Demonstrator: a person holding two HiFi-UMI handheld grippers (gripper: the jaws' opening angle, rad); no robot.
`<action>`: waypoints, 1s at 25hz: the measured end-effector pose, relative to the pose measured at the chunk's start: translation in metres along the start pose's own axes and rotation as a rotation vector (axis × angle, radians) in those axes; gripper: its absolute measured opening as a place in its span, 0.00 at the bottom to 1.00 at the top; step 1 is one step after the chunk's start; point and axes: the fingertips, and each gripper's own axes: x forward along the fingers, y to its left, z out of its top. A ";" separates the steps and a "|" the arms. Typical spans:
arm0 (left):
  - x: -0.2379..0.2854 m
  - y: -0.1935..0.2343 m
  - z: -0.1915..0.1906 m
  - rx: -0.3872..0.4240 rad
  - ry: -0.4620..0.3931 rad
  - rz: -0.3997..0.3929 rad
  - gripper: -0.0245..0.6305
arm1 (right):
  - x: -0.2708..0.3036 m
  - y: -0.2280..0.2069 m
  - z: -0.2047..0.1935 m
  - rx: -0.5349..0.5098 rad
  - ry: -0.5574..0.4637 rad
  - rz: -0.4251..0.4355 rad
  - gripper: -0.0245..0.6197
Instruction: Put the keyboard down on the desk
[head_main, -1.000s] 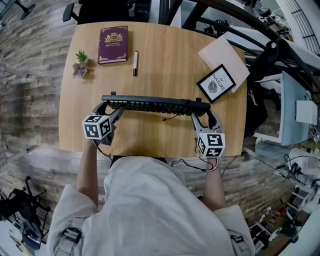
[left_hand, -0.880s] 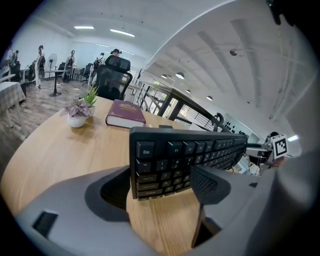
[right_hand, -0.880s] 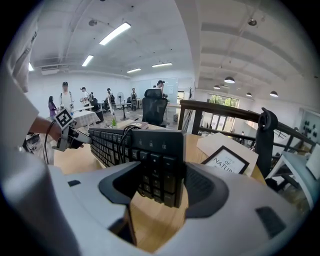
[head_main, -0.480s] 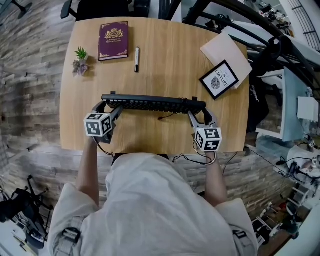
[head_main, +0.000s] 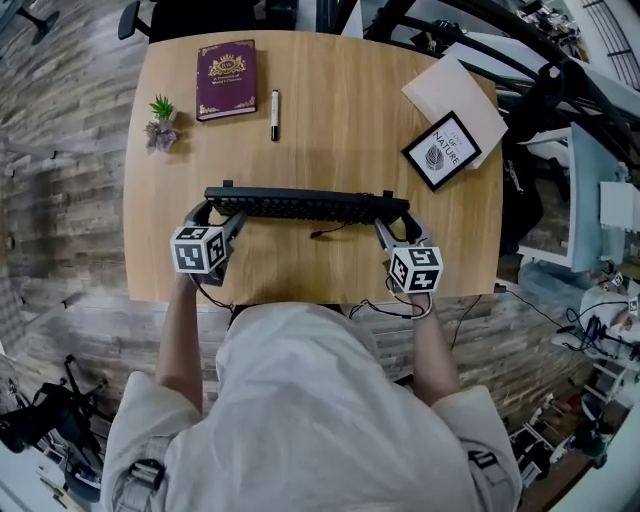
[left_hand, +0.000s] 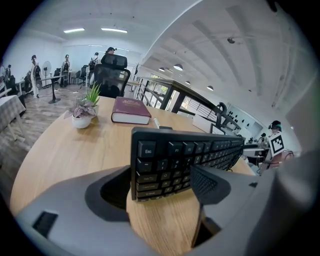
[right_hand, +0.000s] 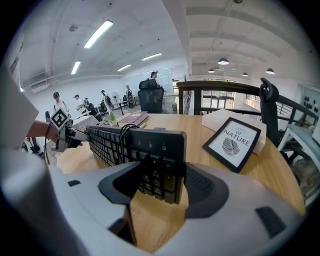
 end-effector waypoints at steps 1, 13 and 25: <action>-0.002 0.002 -0.001 0.003 0.003 0.003 0.60 | 0.004 0.001 -0.006 0.015 0.010 0.008 0.45; -0.001 0.005 -0.004 0.010 0.013 0.021 0.60 | 0.022 -0.001 -0.027 0.096 0.055 0.029 0.45; 0.005 0.011 -0.002 0.001 0.021 0.037 0.60 | 0.035 -0.004 -0.022 0.116 0.079 0.030 0.45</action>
